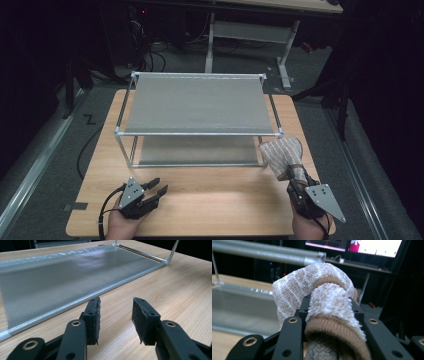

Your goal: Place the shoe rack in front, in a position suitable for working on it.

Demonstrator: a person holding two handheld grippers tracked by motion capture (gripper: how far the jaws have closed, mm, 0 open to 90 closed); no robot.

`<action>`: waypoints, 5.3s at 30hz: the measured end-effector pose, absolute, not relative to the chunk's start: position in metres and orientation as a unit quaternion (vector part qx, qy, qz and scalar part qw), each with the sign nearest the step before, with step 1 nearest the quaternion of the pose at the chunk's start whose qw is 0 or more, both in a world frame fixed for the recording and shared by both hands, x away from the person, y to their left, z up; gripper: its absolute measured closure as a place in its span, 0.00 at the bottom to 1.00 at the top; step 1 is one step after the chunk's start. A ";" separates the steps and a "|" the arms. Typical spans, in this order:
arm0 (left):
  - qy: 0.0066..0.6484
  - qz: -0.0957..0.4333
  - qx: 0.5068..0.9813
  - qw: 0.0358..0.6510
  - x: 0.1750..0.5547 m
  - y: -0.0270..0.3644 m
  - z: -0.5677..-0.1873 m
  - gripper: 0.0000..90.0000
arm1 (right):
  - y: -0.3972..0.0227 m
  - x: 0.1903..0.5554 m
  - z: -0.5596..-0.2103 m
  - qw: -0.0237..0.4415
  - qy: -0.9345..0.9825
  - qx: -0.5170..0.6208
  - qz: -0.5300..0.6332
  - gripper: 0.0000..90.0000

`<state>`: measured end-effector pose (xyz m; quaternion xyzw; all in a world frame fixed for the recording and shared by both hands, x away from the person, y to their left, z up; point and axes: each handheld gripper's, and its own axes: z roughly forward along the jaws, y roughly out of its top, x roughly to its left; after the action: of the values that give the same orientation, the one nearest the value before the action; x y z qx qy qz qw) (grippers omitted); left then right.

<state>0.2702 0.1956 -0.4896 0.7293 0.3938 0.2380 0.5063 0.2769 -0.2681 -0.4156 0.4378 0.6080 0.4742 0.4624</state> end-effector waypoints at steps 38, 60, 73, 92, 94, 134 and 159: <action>0.390 0.236 0.724 0.517 0.269 0.200 -0.486 0.63 | -0.308 0.305 -0.470 0.398 0.663 0.538 0.336 0.73; 0.393 0.241 0.721 0.518 0.266 0.197 -0.487 0.63 | -0.280 0.368 -0.468 0.366 0.666 0.529 0.377 0.74; 0.390 0.238 0.720 0.522 0.267 0.195 -0.486 0.63 | -0.265 0.336 -0.461 0.348 0.676 0.512 0.400 0.73; 0.388 0.242 0.725 0.515 0.267 0.195 -0.488 0.63 | -0.257 0.285 -0.421 0.364 0.623 0.468 0.511 0.73; 0.390 0.242 0.722 0.518 0.266 0.195 -0.487 0.63 | -0.258 0.281 -0.415 0.367 0.615 0.466 0.520 0.73; 0.347 0.320 0.681 0.560 0.266 0.182 -0.416 0.61 | -0.247 0.277 -0.467 0.302 0.704 0.472 0.436 0.72; 0.389 0.337 0.677 0.527 0.330 0.174 -0.386 0.56 | -0.248 0.277 -0.466 0.296 0.703 0.471 0.442 0.72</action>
<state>0.3297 0.1737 -0.3865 0.6768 0.3887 0.3371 0.5265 0.2772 -0.2477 -0.4663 0.4710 0.7033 0.4423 0.2964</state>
